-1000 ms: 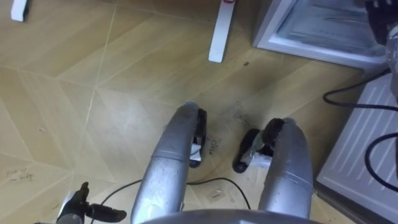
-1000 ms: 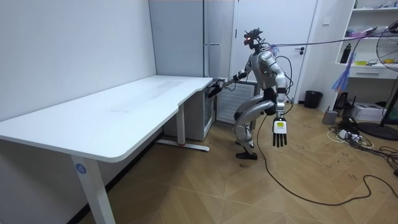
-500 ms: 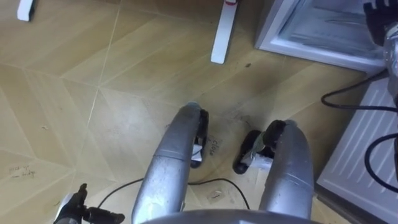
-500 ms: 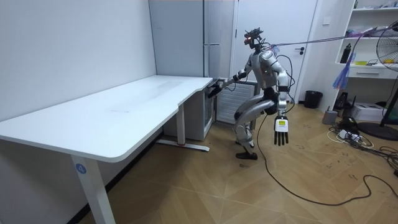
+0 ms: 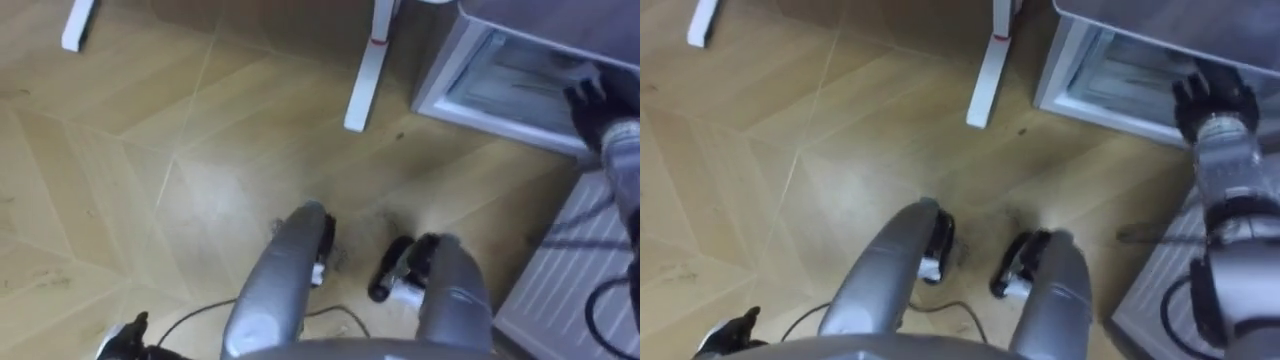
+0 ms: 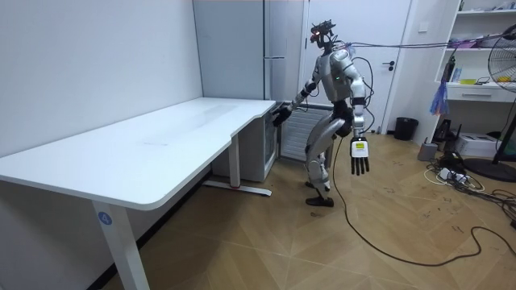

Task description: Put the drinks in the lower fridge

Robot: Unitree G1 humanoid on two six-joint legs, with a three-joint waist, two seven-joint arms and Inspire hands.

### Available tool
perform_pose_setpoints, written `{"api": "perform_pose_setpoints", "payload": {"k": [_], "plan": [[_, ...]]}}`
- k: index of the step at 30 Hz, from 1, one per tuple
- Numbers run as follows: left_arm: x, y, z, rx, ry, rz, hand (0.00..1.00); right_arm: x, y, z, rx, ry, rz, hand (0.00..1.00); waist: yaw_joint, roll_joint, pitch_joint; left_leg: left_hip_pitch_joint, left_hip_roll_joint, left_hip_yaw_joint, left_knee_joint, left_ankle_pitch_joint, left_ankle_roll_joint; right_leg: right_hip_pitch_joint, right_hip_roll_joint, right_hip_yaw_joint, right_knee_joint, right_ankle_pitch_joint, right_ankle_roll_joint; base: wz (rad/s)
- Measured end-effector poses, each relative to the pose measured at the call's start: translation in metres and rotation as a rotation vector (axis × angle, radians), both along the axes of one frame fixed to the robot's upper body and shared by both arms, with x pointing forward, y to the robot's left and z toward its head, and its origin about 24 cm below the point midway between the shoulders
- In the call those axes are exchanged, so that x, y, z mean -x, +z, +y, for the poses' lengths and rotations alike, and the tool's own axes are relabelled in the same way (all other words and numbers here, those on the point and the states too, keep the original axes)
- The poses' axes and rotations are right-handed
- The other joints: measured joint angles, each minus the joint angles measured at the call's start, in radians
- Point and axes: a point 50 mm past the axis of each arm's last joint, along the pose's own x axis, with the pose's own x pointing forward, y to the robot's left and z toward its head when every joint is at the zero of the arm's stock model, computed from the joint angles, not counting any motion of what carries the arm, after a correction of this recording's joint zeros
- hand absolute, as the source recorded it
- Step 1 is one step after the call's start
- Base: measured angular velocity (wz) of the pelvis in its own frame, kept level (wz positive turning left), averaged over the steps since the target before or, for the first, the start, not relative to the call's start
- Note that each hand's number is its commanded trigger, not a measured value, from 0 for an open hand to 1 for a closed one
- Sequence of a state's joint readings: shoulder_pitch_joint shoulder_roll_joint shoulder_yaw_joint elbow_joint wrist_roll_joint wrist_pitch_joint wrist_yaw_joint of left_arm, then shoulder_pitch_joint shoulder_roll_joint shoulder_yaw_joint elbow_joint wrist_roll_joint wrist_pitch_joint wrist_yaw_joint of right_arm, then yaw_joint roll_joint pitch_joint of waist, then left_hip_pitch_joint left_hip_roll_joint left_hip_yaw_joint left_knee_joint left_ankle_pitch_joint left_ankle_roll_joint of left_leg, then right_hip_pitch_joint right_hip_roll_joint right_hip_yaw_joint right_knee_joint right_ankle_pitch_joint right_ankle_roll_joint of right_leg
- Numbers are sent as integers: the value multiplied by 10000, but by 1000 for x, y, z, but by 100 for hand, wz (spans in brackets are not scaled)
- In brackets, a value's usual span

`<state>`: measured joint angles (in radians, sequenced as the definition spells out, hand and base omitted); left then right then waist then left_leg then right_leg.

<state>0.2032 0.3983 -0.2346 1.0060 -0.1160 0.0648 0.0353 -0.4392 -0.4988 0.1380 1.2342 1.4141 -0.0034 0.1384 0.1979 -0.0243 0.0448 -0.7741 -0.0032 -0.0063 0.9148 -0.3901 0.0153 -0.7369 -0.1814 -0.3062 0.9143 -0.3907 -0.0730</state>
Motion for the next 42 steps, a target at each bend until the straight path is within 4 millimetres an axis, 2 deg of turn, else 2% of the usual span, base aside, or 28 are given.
{"api": "perform_pose_setpoints", "payload": {"k": [2,4,5,7,8,10,13,16,22,25,29,34,42], "plan": [[-8,1,0,-13,-22,-168,0,16,-14,1,130,387,658,0,-41,-58,-6,436,103,-5,-407,-1,-36,472,175,-56,-553,121,21,-16],[-17,-1,-3,0,98,-349,0,49,-43,8,23,645,1834,0,-311,-101,-15,1245,118,-36,-1085,87,-43,1303,340,-105,-1302,261,144,0],[-17,-1,-4,39,200,-376,0,56,-50,13,-46,743,2143,0,-336,-96,-31,1486,154,-26,-1250,89,-44,1557,430,-102,-1530,304,178,-11],[-12,-6,-13,130,520,-290,0,101,-83,34,-502,1116,3647,0,-567,-65,-233,2415,269,5,-2027,136,-49,2551,693,-122,-2554,551,296,-13],[-10,-8,-15,157,572,-220,0,113,-91,39,-656,1158,4017,0,-652,-61,-259,2670,268,22,-2250,168,-37,2797,760,-102,-2780,594,351,-5],[-7,-13,-28,327,600,-115,0,159,-112,57,-1076,1359,5464,0,-861,-20,-303,3646,273,153,-3173,363,8,3758,922,-97,-3778,884,473,-8],[-4,-16,-37,459,593,-45,0,202,-125,73,-1347,1653,6746,0,-1038,58,-314,4807,273,306,-4286,641,38,4804,1088,17,-4824,1285,600,-16],[1,-19,-43,192,335,65,0,226,-130,80,-1252,2174,7606,0,-1241,110,-353,5811,255,582,-5218,850,77,5609,1129,200,-5476,1460,711,-16],[8,-20,-46,-52,614,184,0,239,-134,91,-851,3550,8385,0,-1651,180,-403,7073,214,626,-6101,1012,70,6746,1296,311,-6402,1677,818,-5],[12,-21,-46,-136,420,487,0,240,-134,94,-945,3783,8539,0,-1907,149,-385,7563,130,624,-6533,1164,63,7238,1318,286,-6764,1752,844,-1],[12,-21,-46,-281,148,736,0,241,-135,96,-1063,3890,8642,0,-2037,108,-386,7963,120,681,-6764,1202,59,7568,1334,290,-6908,1757,853,0],[17,-22,-42,-457,726,1048,0,246,-136,101,-1444,3912,8735,0,-1942,40,-358,8407,238,1083,-6870,1207,52,7753,1495,827,-6995,1857,807,-27],[24,-23,-47,-429,602,1531,0,240,-136,103,-953,4813,8820,0,-1933,-150,-349,8644,337,1446,-7062,1211,8,7729,1625,1178,-6942,2023,732,-17]]}}
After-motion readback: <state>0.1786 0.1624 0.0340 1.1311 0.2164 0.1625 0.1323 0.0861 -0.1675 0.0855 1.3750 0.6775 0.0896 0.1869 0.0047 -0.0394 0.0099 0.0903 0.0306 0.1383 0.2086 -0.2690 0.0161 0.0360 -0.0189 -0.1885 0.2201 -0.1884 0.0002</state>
